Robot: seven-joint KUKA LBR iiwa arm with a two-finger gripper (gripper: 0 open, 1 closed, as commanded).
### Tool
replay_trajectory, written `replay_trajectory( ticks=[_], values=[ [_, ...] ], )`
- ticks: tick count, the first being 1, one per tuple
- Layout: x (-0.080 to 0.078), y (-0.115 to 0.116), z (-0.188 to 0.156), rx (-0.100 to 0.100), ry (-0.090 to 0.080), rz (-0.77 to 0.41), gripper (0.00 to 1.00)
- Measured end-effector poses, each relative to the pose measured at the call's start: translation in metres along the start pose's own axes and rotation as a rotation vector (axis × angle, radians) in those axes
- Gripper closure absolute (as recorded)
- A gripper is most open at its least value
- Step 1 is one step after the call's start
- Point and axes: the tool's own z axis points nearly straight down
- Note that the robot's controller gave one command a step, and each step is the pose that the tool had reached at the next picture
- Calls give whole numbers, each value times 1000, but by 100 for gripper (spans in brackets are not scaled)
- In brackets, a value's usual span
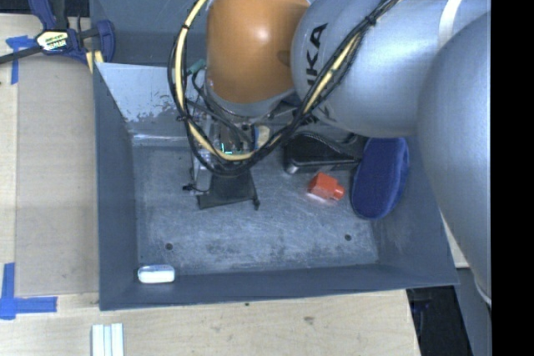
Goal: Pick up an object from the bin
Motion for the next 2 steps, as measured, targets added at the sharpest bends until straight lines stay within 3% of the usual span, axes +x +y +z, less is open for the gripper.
replay_trajectory(
  ticks=[1, 2],
  values=[
    [-18, -72, 130, 1, -2, -321, 0],
    [-32, -113, 96, 4, -12, -643, 0]
  ],
)
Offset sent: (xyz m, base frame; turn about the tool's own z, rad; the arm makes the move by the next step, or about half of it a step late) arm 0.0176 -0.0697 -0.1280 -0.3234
